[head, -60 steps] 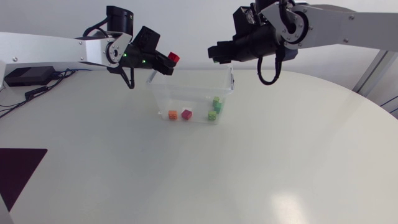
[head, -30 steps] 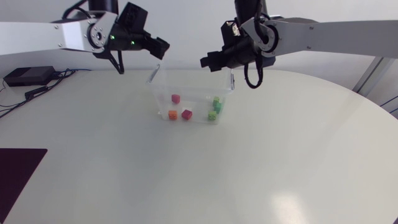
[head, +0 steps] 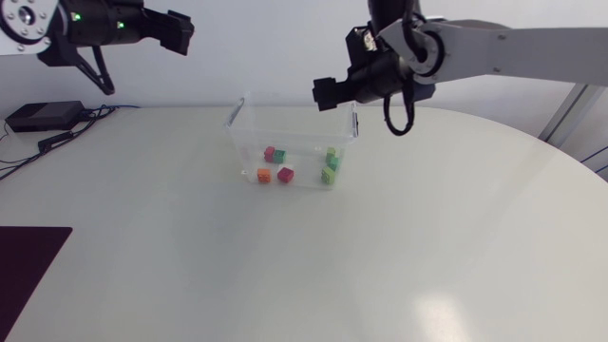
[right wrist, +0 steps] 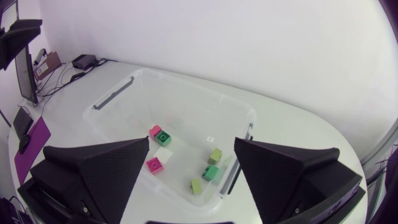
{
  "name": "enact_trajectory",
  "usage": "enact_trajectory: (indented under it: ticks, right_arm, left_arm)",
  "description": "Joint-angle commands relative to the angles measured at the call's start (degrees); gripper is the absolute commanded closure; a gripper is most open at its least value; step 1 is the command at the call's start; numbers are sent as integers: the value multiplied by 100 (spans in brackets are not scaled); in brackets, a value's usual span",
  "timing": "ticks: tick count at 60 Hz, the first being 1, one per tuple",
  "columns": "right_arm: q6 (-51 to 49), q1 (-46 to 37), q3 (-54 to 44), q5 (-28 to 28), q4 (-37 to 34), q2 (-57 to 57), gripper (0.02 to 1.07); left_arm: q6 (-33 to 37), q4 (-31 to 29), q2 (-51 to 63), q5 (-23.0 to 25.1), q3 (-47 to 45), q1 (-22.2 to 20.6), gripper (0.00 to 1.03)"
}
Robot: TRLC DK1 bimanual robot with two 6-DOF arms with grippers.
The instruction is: Place the duplo bricks in the container
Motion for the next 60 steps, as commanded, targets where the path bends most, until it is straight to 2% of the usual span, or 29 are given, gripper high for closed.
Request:
enact_trajectory:
  ticks: [1,9,17,28,41,52,60]
  right_arm:
    - [-33,-39,-432,113,39,-617,6]
    - [-51,-56,-1020,342,56,-1338,6]
    - [-77,-250,-1618,386,109,-2006,6]
    - [-235,-601,-2444,430,241,-2850,6]
    - [-358,-988,-3139,430,258,-3764,6]
    - [-508,-1190,-3991,491,311,-4731,6]
    - [-675,-1348,-4641,588,416,-5486,6]
  left_arm:
    - [-131,-192,-571,-54,-334,69,4]
    - [-78,-192,-1389,-54,-1063,157,4]
    - [106,204,-2180,-62,-1925,298,4]
    - [177,432,-3015,-106,-2689,526,4]
    - [230,485,-4052,-168,-3437,649,4]
    - [291,591,-5221,-168,-4359,939,4]
    - [370,529,-6126,-168,-5045,957,4]
